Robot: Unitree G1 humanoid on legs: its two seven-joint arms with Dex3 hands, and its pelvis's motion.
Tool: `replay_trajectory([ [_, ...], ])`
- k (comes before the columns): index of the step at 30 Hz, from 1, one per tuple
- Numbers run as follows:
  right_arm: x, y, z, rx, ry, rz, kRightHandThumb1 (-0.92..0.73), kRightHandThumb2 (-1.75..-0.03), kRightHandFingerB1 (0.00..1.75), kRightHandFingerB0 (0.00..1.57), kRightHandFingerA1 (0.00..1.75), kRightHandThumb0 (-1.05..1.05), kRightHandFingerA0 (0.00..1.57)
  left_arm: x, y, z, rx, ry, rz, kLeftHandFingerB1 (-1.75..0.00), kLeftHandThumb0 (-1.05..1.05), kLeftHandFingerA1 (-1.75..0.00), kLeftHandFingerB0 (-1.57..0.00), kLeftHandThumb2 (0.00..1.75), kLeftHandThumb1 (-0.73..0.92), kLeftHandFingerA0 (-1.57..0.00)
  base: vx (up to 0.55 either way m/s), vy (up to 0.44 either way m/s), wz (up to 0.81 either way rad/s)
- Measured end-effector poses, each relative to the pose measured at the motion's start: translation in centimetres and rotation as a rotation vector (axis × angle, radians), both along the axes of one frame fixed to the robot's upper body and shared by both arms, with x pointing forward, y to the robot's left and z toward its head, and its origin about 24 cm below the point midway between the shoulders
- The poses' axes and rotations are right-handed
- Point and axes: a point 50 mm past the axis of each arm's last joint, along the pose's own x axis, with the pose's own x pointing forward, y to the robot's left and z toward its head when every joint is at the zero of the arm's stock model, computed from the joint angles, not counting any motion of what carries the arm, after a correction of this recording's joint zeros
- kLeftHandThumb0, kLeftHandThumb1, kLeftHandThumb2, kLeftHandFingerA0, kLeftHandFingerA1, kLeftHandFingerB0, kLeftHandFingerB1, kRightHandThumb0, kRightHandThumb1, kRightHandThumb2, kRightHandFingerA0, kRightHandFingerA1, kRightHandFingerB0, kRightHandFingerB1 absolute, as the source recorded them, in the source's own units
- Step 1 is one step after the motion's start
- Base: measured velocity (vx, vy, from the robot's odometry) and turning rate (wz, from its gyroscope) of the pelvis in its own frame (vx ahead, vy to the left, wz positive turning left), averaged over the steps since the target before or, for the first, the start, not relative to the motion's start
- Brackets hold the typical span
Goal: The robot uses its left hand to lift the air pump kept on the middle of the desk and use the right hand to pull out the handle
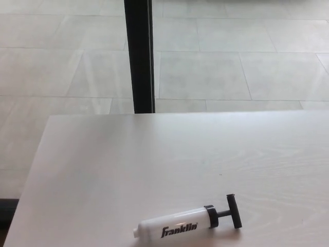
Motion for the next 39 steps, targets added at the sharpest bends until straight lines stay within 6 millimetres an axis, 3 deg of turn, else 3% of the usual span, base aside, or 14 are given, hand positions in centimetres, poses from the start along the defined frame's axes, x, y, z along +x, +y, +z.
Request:
replay_trajectory([
  [4, -0.8, -1.0, 0.4, 0.012, -0.002, -0.03, -0.76, -0.63, 0.38, 0.37, 0.66, -0.66, 0.76, -0.9, 0.4, 0.2, -0.018, -0.038, 0.073, -0.48, -0.54, -0.67, -0.47, 0.59, 0.64, -0.66, 0.0, 0.001, 0.02],
  [8, -2.6, -1.5, -0.1, 0.057, 0.015, -0.114, -0.78, -0.63, 0.4, 0.28, 0.69, -0.65, 0.78, -2.1, 0.5, 0.1, -0.034, -0.026, 0.137, -0.44, -0.51, -0.8, -0.33, 0.58, 0.64, -0.71, 0.0, 0.0, 0.0],
  [9, -3.1, -1.8, -0.1, 0.07, 0.01, -0.147, -0.77, -0.63, 0.37, 0.21, 0.66, -0.67, 0.73, -2.4, 0.6, 0.0, -0.042, -0.03, 0.16, -0.6, -0.54, -0.82, -0.4, 0.87, 0.5, -0.71, 0.0, 0.0, 0.0],
  [10, -3.4, -1.9, -0.1, 0.077, 0.011, -0.167, -0.78, -0.63, 0.37, 0.16, 0.65, -0.64, 0.72, -2.5, 0.6, 0.0, -0.046, -0.032, 0.172, -0.53, -0.54, -0.82, -0.49, 0.6, 0.64, -0.79, 0.0, 0.0, 0.0],
  [15, -5.7, -2.7, -0.4, 0.142, 0.032, -0.284, -0.78, -0.63, 0.41, 0.27, 0.65, -0.6, 0.66, -2.3, 0.9, 0.4, -0.042, -0.049, 0.186, -0.56, -0.52, -0.67, -0.59, 0.6, 0.67, -0.74, 0.0, 0.0, 0.0],
  [16, -6.0, -2.7, -0.5, 0.153, 0.039, -0.296, -0.62, -0.95, 0.53, 0.26, 0.71, -0.62, 0.64, -2.2, 1.0, 0.5, -0.038, -0.051, 0.184, -0.56, -0.51, -0.64, -0.61, 0.59, 0.63, -0.7, 0.0, 0.0, 0.0],
  [21, -7.9, -2.7, -1.1, 0.211, 0.057, -0.392, -0.76, -0.62, 0.41, 0.39, 0.65, -0.57, 0.68, -1.8, 1.4, 0.9, -0.034, -0.069, 0.192, -0.51, -0.53, -0.66, -0.49, 0.6, 0.64, -0.68, 0.0, 0.0, 0.0],
  [22, -8.3, -2.8, -1.2, 0.222, 0.057, -0.413, -0.64, -0.99, 0.54, 0.33, 0.68, -0.6, 0.51, -1.8, 1.4, 1.0, -0.031, -0.07, 0.193, -0.51, -0.48, -0.67, -0.46, 0.57, 0.66, -0.66, 0.0, 0.0, 0.0],
  [24, -9.2, -3.2, -1.0, 0.237, 0.059, -0.456, -0.63, -0.99, 0.55, 0.38, 0.7, -0.59, 0.58, -1.7, 1.6, 1.2, -0.028, -0.073, 0.204, -0.52, -0.51, -0.67, -0.46, 0.61, 0.64, -0.65, 0.0, 0.0, 0.0],
  [30, -9.3, -6.4, 2.7, 0.191, -0.073, -0.605, -0.79, -0.63, 0.39, 0.35, 0.76, -0.6, 0.73, -0.1, 3.6, 3.6, 0.011, -0.121, 0.246, -0.56, -0.57, -0.71, -0.56, 0.61, 0.7, -0.7, 0.0, 0.0, 0.0],
  [31, -8.9, -7.0, 3.6, 0.179, -0.109, -0.625, -0.55, -1.01, 0.5, 0.08, 0.84, -0.47, 0.71, 0.4, 3.9, 4.1, 0.021, -0.143, 0.254, -0.54, -0.61, -0.67, -0.5, 0.62, 0.73, -0.6, 0.0, 0.0, 0.0],
  [33, -7.9, -8.0, 5.4, 0.161, -0.194, -0.66, -0.77, -0.63, 0.39, 0.18, 0.69, -0.58, 0.54, 1.7, 4.5, 5.2, 0.041, -0.193, 0.271, -0.6, -0.6, -0.83, -0.53, 0.61, 0.7, -0.66, 0.0, 0.0, 0.0],
  [37, -4.4, -9.6, 9.8, 0.122, -0.395, -0.63, -0.8, -0.64, 0.33, 0.28, 0.59, -0.66, 0.38, 6.4, 5.3, 8.4, 0.093, -0.347, 0.229, -0.56, -0.66, -0.69, -0.5, 0.6, 0.69, -0.6, 0.0, 0.0, 0.0],
  [39, -2.3, -9.9, 12.1, 0.092, -0.483, -0.579, -0.64, -0.97, 0.45, 0.15, 0.61, -0.72, 0.26, 9.2, 5.3, 10.3, 0.126, -0.412, 0.174, -0.6, -0.7, -0.69, -0.65, 0.61, 0.69, -0.67, 0.0, 0.0, 0.0],
])
